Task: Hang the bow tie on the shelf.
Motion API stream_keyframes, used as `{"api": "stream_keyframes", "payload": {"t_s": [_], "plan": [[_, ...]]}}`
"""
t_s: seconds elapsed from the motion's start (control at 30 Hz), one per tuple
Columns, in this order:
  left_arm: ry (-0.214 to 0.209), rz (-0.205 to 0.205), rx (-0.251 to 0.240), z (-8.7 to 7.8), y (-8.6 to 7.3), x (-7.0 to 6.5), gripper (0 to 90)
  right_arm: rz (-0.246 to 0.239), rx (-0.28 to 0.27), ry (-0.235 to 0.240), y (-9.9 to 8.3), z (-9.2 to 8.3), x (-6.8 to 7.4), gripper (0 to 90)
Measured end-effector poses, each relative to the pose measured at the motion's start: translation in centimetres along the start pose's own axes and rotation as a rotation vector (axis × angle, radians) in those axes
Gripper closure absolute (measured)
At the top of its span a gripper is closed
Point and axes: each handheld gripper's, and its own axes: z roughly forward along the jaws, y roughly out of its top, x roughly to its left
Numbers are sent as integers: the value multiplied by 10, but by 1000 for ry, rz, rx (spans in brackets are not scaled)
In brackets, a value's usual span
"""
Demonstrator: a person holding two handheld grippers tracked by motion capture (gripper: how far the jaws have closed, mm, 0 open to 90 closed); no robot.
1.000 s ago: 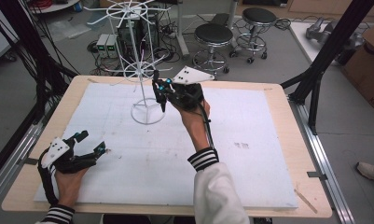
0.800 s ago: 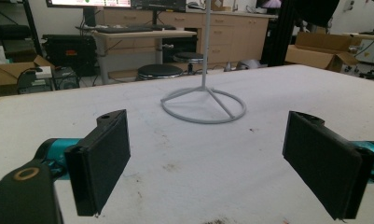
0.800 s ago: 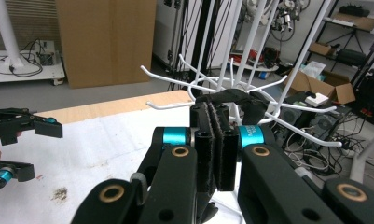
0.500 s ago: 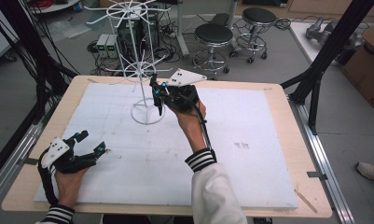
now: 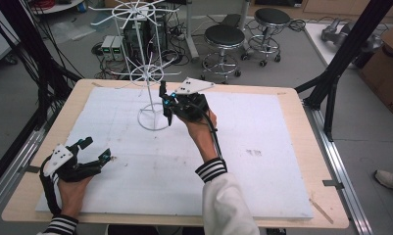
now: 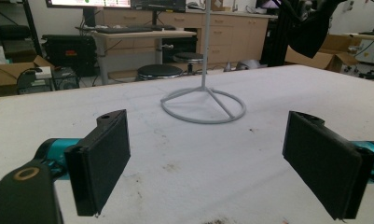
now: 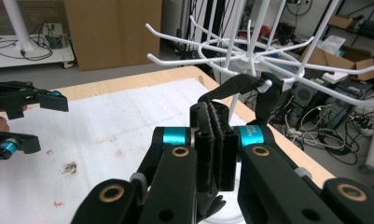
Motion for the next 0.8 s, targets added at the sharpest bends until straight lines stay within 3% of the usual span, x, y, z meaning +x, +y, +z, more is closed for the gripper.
{"api": "stream_keyframes", "payload": {"t_s": [0.8], "plan": [[0, 6, 0, 0, 0, 0, 153, 62, 105, 26, -29, 8, -8, 885]]}}
